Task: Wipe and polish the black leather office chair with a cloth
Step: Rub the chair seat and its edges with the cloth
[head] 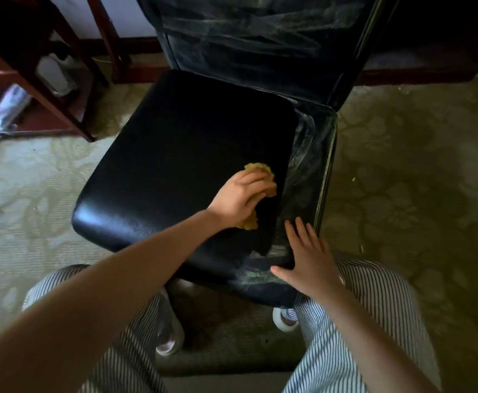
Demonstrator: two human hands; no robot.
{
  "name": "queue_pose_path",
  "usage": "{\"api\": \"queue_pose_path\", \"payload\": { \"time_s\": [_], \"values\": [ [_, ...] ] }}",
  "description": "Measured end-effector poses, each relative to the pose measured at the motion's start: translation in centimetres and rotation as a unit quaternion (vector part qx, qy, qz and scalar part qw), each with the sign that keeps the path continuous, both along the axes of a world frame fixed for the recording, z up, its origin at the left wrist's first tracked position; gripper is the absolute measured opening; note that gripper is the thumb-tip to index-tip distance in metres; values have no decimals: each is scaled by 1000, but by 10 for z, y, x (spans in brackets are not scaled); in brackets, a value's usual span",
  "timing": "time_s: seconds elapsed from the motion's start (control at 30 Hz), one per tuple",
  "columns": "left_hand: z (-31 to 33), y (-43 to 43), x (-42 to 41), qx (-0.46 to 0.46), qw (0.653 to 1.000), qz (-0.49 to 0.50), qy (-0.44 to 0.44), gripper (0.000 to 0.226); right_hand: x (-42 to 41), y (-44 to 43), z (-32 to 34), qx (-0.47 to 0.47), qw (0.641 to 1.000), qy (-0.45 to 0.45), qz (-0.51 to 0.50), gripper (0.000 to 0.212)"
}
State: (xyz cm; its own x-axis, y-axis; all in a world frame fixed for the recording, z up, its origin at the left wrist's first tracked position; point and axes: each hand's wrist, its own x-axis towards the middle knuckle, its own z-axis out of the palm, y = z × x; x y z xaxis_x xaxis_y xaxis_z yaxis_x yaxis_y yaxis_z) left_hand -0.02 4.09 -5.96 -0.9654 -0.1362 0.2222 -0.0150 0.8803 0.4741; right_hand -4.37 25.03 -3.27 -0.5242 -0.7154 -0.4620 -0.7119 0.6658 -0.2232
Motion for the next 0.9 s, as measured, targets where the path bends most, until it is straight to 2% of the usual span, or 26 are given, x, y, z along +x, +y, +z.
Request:
{"api": "queue_pose_path", "payload": {
  "time_s": [0.17,0.43,0.67,0.9],
  "values": [
    [-9,19,0,2,999,11,-33,32,1,-2,-10,-8,1000,-6,-23,96],
    [-29,54,65,-13,997,-77,26,26,5,4,-13,-60,997,-19,-43,96],
    [-40,74,109,-15,992,-108,61,28,3,0,-17,-45,997,-18,-52,98],
    [-65,81,151,-35,992,-116,45,32,8,0,-15,-21,999,-7,-48,96]
  ]
}}
